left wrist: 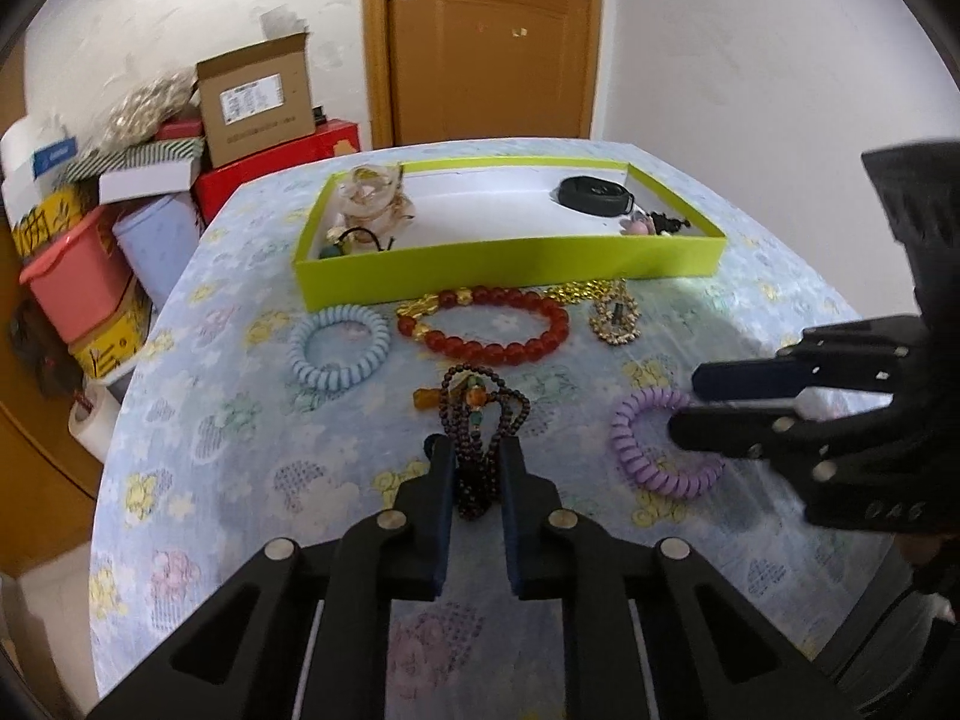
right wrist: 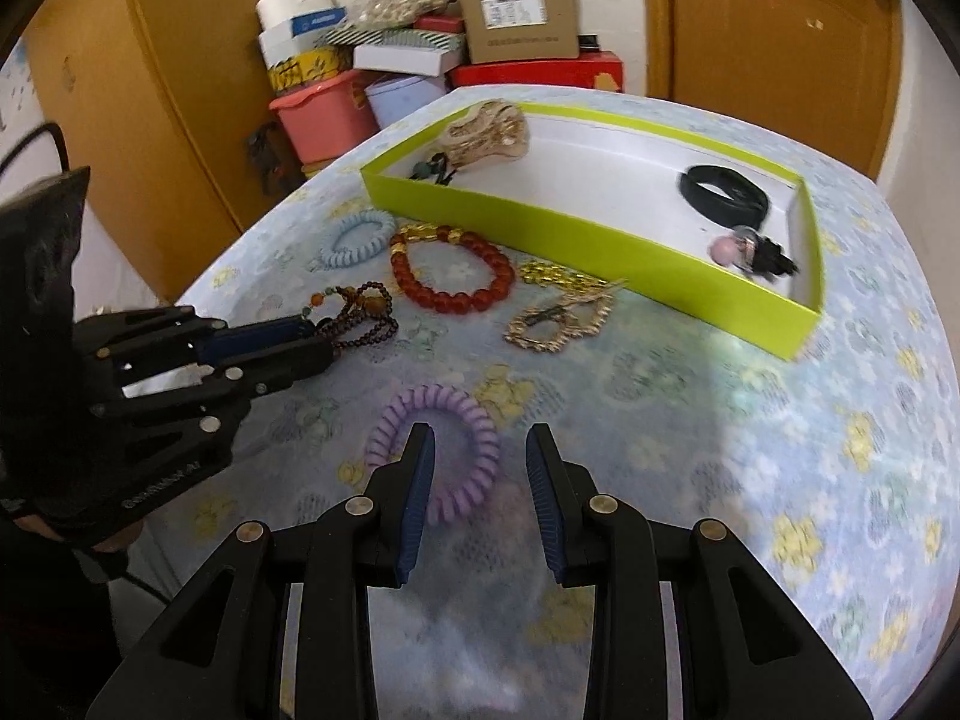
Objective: Organize jewelry
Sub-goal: 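Grasp the dark beaded bracelet with the left tool while the right grasps the purple coil, then carry the beaded bracelet over the green box with the left tool while the right carries the coil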
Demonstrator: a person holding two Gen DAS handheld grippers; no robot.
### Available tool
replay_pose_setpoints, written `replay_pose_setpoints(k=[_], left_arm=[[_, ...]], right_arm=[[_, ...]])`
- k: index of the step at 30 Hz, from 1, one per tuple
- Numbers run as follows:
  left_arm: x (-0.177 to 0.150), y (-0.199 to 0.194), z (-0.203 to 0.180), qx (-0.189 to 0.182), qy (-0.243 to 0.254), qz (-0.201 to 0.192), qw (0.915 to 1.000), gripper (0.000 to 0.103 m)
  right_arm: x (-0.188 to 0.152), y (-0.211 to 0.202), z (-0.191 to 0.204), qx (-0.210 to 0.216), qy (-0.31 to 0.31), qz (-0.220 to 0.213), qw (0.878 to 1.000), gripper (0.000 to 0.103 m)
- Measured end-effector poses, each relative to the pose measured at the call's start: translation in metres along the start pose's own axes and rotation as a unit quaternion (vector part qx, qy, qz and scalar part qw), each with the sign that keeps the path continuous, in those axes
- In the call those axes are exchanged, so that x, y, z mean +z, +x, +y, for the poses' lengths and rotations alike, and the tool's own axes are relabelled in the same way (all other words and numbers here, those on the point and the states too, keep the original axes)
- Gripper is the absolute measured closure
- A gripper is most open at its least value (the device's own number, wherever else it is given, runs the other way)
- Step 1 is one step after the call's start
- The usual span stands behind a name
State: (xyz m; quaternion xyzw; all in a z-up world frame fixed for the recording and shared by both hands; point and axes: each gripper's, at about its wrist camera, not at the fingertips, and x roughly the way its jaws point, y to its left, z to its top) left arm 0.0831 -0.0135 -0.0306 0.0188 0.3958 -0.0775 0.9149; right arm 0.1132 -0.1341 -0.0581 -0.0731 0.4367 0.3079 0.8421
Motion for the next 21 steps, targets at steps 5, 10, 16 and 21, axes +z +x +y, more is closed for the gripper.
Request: replay_pose_setpoints(k=[5,10,16,21], left_arm=[[-0.002,-0.005,0.011,-0.004,-0.036,0.000,0.9994,0.089],[-0.002,-0.010,0.015,-0.007,-0.053,-0.003,0.9986,0.089],[-0.001,-0.021,0.014,-0.012,-0.065,-0.012,0.9977,0.089],[0.003,-0.034,0.011,-0.020,-0.072,-0.023,0.9969,0.089]], right_arm=[[-0.001,0.004,0.011,-0.027,-0.042,-0.002,0.999,0.093],[-0.003,0.001,0.007,-0.026,-0.031,-0.002,0.999,0.094],[-0.005,-0.019,0.005,-0.022,-0.013,-0.025,0.999,0.094],[-0.005,-0.039,0.002,-0.016,0.004,-0.047,0.999,0.094]])
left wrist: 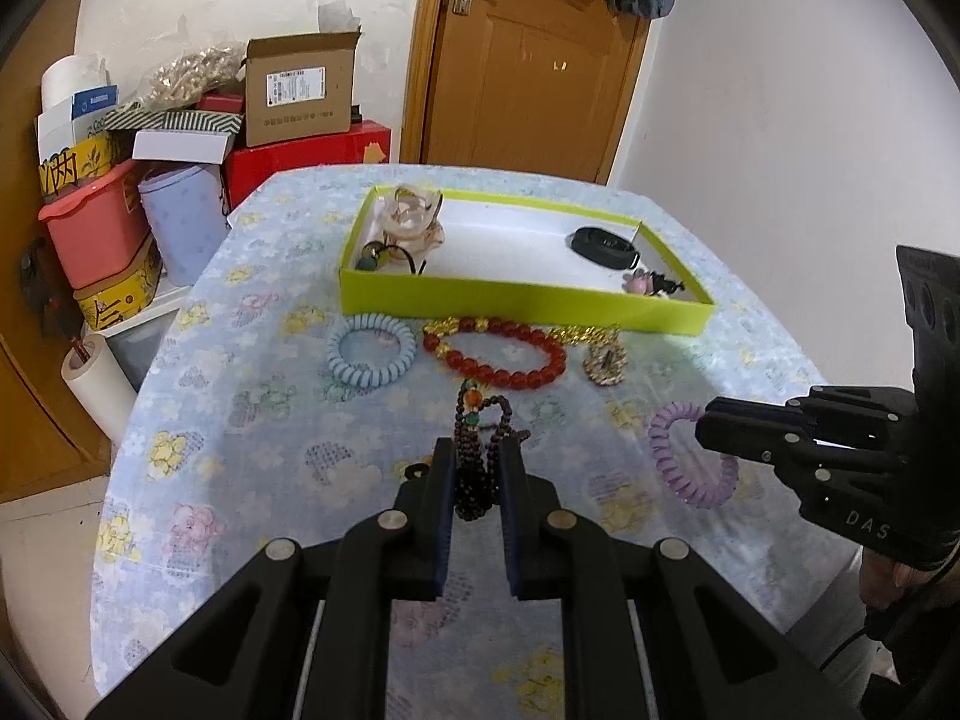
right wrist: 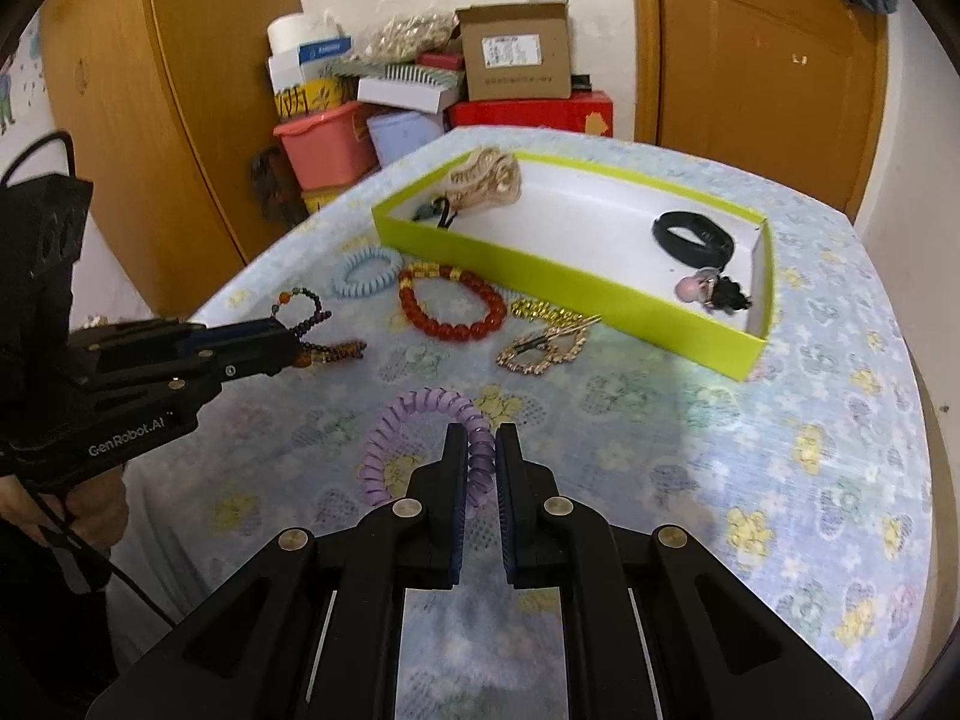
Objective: Organize jewelry
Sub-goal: 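Carry the beaded bracelet over the green box with the left tool while the right carries the coil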
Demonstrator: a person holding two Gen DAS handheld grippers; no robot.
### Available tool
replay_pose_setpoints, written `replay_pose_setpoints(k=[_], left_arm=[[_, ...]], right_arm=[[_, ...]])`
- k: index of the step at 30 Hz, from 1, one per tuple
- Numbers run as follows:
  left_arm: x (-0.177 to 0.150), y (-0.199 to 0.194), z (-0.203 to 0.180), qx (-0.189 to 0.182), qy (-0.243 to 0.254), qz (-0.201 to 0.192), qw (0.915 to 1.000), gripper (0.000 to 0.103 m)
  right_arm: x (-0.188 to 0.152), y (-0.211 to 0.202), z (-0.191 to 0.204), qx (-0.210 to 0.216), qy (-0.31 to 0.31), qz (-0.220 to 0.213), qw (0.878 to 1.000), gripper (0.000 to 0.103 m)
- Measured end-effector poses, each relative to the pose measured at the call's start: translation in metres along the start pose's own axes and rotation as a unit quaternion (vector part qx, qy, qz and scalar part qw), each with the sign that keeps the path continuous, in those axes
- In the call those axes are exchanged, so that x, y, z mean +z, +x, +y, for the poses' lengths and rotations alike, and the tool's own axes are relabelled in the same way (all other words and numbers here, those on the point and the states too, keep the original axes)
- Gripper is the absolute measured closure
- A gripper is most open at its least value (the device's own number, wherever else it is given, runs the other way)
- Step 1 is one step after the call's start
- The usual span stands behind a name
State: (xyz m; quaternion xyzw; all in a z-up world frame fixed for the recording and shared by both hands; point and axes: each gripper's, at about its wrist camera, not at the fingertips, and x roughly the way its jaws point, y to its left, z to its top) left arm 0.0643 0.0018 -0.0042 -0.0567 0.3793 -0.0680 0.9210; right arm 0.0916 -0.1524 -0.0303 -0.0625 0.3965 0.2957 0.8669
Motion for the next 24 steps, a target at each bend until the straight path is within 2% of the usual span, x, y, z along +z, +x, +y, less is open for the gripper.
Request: replay_pose_setpoints(k=[10,24], left_arm=[[0.020,-0.013,-0.007,-0.009,0.002,-0.016,0.9998,0.089],[0.066,0.008,-0.015,-0.022,0.015,-0.028,0.9993,0.089]], right_arm=[[0.012,-0.022,-0.015,-0.003,0.021,-0.028,0.999,0.094],[0.042,-0.024,-0.051,-0.024,0.042,-0.051,0.998,0.094]])
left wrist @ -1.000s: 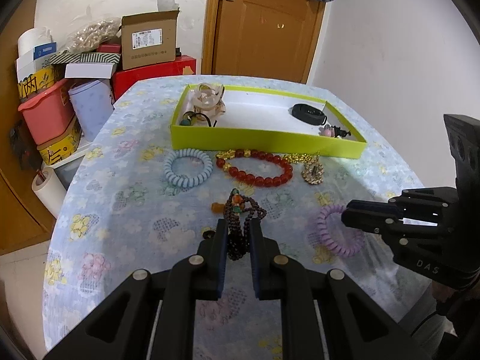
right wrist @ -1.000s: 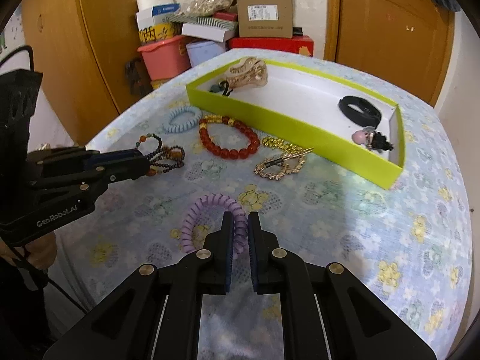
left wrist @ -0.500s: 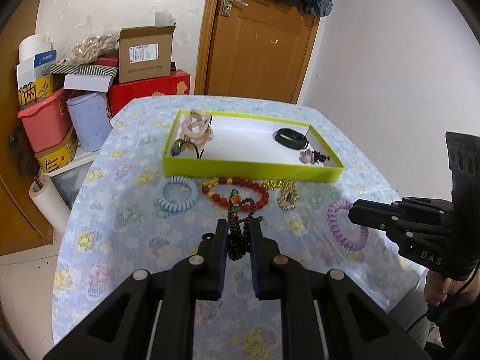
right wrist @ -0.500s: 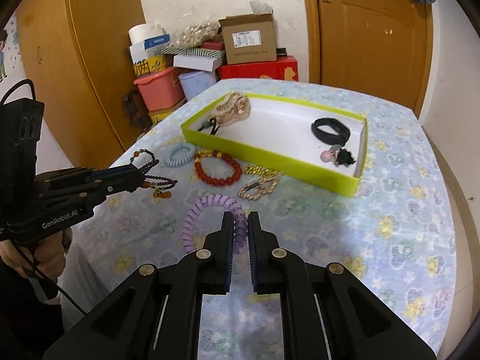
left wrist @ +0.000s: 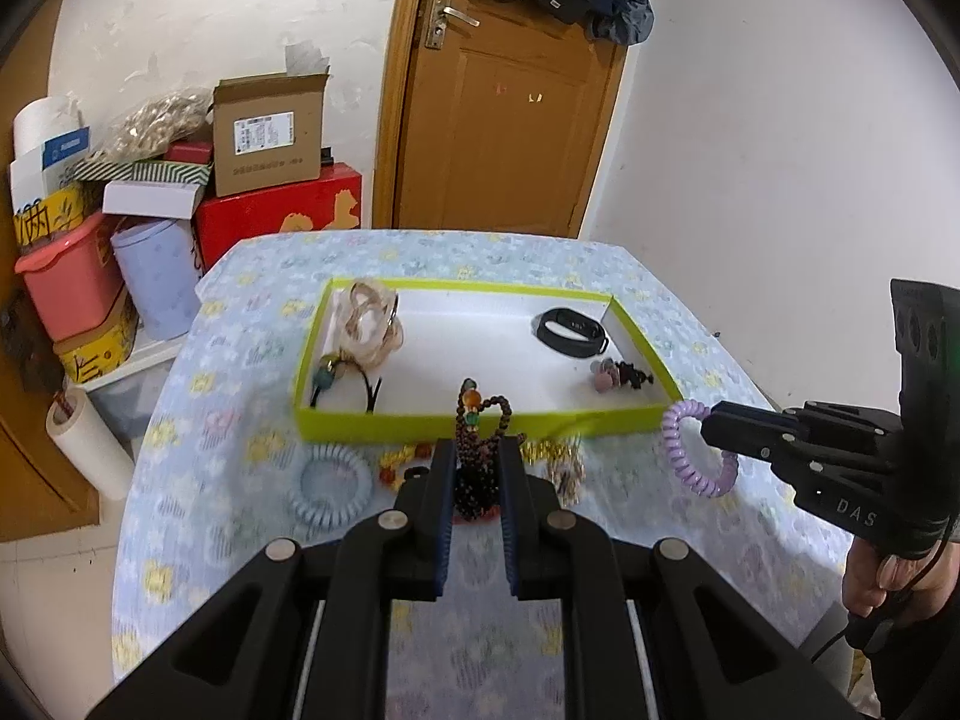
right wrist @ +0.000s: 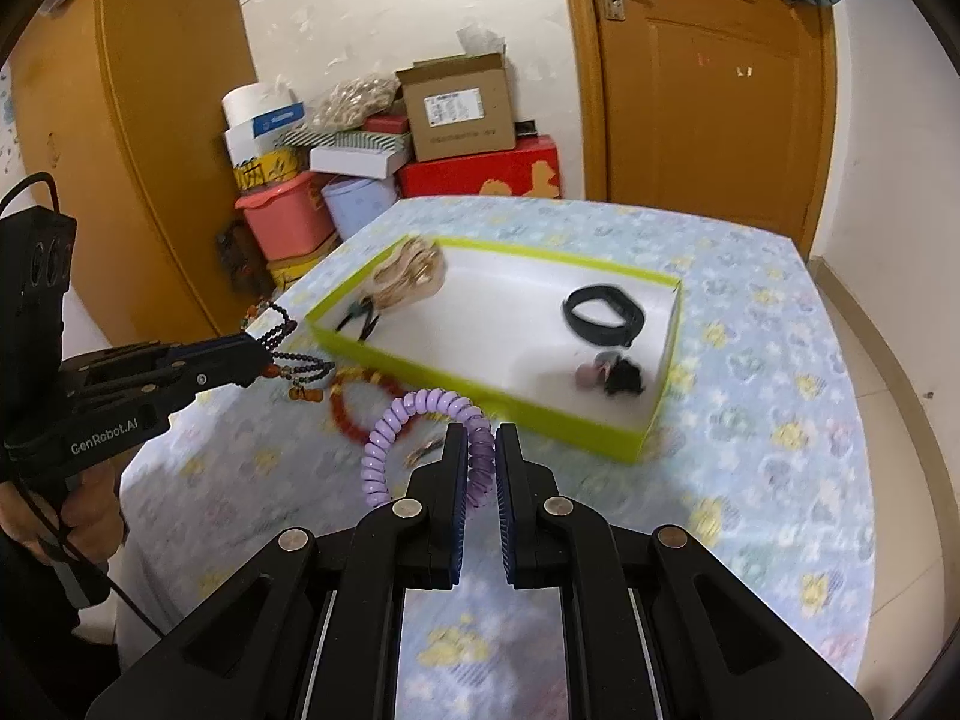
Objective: Organize jewelry
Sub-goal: 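Carry the beaded bracelet over the green box with the left tool while the right carries the coil, then open both tools to drop the beaded bracelet and purple coil into the box, then withdraw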
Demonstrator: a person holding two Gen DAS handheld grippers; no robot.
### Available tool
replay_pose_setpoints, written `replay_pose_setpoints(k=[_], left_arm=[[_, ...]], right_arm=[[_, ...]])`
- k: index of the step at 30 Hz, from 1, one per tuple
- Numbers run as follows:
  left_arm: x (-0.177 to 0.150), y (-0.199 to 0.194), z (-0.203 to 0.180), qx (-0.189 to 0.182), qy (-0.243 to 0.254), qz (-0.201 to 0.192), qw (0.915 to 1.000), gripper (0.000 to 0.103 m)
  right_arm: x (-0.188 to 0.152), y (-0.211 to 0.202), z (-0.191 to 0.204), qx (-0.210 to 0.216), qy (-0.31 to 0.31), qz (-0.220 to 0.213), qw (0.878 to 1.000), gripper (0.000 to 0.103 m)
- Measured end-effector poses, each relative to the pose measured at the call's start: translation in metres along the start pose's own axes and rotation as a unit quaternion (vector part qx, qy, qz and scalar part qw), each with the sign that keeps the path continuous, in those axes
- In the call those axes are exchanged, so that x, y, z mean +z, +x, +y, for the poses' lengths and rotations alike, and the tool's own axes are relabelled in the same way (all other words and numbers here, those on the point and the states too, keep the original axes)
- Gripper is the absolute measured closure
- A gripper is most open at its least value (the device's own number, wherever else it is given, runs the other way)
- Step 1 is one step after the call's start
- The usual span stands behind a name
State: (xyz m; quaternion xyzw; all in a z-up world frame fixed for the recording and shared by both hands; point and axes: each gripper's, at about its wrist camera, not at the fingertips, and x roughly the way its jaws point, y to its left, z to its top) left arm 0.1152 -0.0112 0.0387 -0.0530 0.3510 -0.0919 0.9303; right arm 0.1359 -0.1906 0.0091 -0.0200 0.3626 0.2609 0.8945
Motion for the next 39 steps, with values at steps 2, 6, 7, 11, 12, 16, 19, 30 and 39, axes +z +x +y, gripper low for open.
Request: replay_pose_setpoints(k=[2,6,7,11,12,16,19,30,39], left_arm=[[0.007,0.007,0.000,-0.001,0.003,0.000,1.0000,0.089],[0.021,0.025,0.004,0.000,0.006,0.004,1.0000,0.089],[0.025,0.031,0.005,-0.001,0.006,0.006,1.0000,0.089],[0.039,0.051,0.008,-0.002,0.006,0.012,0.9999,0.089],[0.042,0.056,0.009,-0.001,0.006,0.013,0.9999,0.089],[0.053,0.077,0.012,0.002,0.006,0.020,0.9998,0.089],[0.061,0.093,0.015,0.004,0.005,0.025,0.9997,0.089],[0.076,0.146,0.024,0.026,0.002,0.051,0.9983,0.089],[0.071,0.163,0.026,0.036,0.006,0.062,0.9974,0.088]], right_arm=[[0.007,0.004,-0.005,-0.002,0.003,-0.002,1.000,0.094],[0.021,0.017,-0.019,-0.005,0.011,-0.003,1.000,0.094],[0.023,0.021,-0.022,-0.006,0.013,-0.002,1.000,0.094],[0.032,0.039,-0.034,-0.011,0.021,0.006,1.000,0.094],[0.034,0.045,-0.038,-0.012,0.025,0.009,1.000,0.094],[0.041,0.066,-0.051,-0.011,0.036,0.021,0.999,0.094],[0.045,0.081,-0.056,-0.007,0.040,0.032,0.999,0.094],[0.050,0.123,-0.069,-0.027,0.040,0.067,0.997,0.094],[0.051,0.127,-0.081,-0.042,0.050,0.074,0.995,0.094]])
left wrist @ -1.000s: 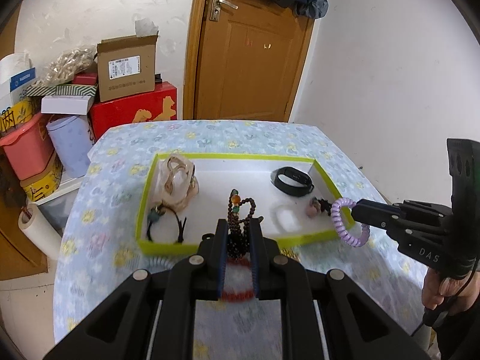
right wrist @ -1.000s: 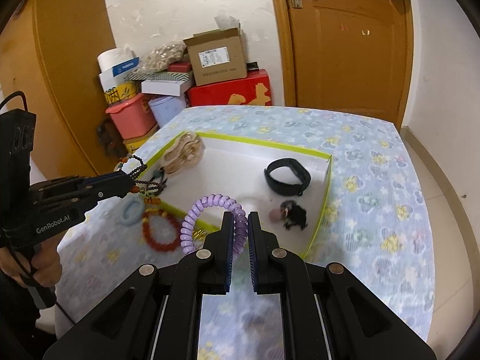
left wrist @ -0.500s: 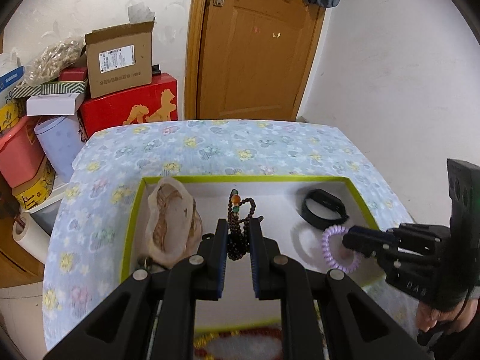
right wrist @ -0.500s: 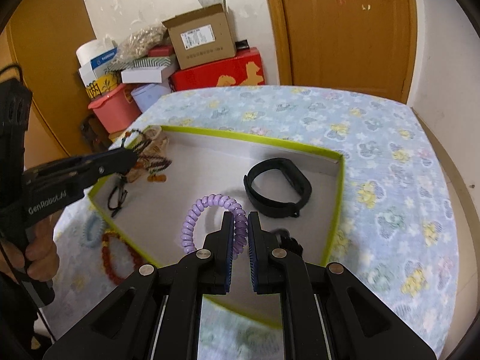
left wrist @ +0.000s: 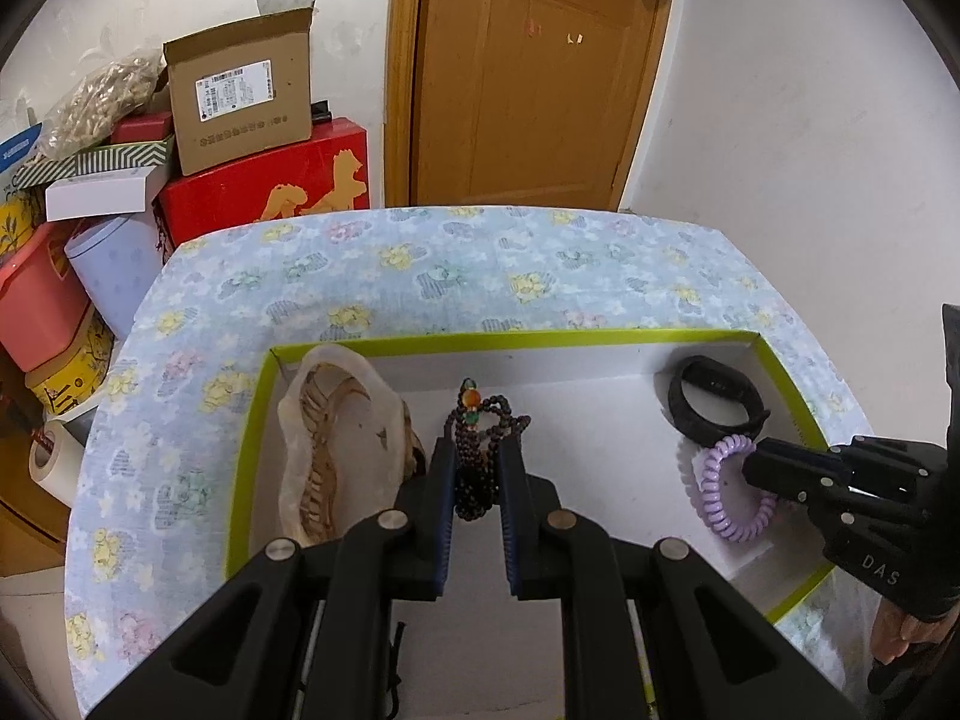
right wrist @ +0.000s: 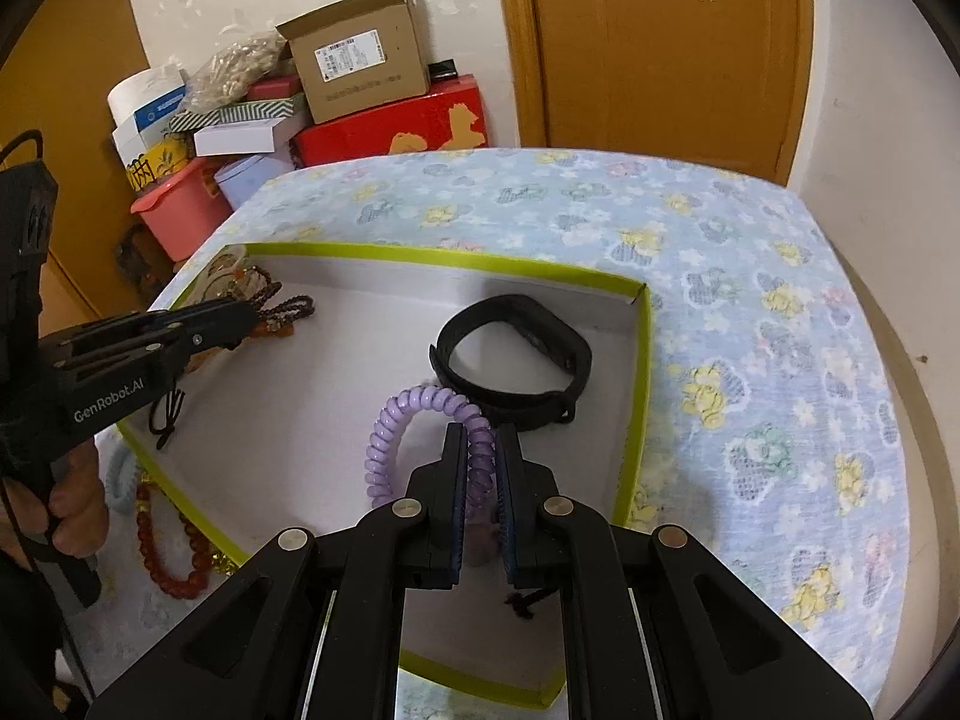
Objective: Organize jewelry
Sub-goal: 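Open both tools to drop the beaded bracelet and purple coil into the box, then withdraw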
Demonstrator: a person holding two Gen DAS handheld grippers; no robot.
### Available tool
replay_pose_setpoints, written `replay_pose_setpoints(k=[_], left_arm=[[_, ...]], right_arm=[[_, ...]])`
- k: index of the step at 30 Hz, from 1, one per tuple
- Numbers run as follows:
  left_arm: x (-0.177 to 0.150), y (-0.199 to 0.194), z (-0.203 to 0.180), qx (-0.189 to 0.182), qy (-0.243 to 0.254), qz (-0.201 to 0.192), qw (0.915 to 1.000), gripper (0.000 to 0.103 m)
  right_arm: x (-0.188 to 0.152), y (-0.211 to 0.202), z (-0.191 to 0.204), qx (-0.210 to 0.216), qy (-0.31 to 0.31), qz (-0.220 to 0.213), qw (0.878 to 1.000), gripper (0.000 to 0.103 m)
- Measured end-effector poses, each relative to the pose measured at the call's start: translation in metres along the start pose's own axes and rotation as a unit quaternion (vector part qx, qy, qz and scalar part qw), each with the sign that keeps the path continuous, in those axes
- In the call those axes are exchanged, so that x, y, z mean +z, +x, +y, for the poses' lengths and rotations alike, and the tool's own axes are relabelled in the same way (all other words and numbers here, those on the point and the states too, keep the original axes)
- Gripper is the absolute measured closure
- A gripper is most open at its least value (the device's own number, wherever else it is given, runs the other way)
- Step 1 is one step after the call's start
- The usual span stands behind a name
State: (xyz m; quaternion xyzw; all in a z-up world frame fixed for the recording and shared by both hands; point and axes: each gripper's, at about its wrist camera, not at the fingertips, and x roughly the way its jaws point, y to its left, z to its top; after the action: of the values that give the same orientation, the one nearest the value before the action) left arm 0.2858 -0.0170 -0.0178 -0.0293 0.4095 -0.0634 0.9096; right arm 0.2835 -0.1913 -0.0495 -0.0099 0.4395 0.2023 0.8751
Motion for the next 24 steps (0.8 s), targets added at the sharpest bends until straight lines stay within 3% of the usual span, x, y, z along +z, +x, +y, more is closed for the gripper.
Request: replay_pose_setpoints(k=[6,8,13,17,24], left_arm=[[0.000,0.000,-0.005,0.009,0.013,0.001,0.9999,0.086],[0.000,0.000,-0.006,0.013,0.016,0.003,0.9998,0.084],[-0.001,-0.006,-0.011,0.010,0.024,-0.003,0.9996,0.084],[-0.003,-0.015,-0.017,0.007,0.033,-0.011,0.9994,0.077],[-0.014,-0.044,-0.020,0.002,0.026,-0.022,0.9994,0.077]], right_arm=[[-0.001,0.002,0.001,0.011,0.003,0.011,1.000,0.092],[-0.002,0.000,0.003,0.011,0.001,0.009,1.000,0.083],[-0.006,-0.007,0.008,0.015,-0.003,0.003,1.000,0.075],[-0.008,-0.018,0.010,0.017,0.000,-0.006,1.000,0.074],[-0.017,-0.042,0.010,0.017,0.008,-0.020,1.000,0.073]])
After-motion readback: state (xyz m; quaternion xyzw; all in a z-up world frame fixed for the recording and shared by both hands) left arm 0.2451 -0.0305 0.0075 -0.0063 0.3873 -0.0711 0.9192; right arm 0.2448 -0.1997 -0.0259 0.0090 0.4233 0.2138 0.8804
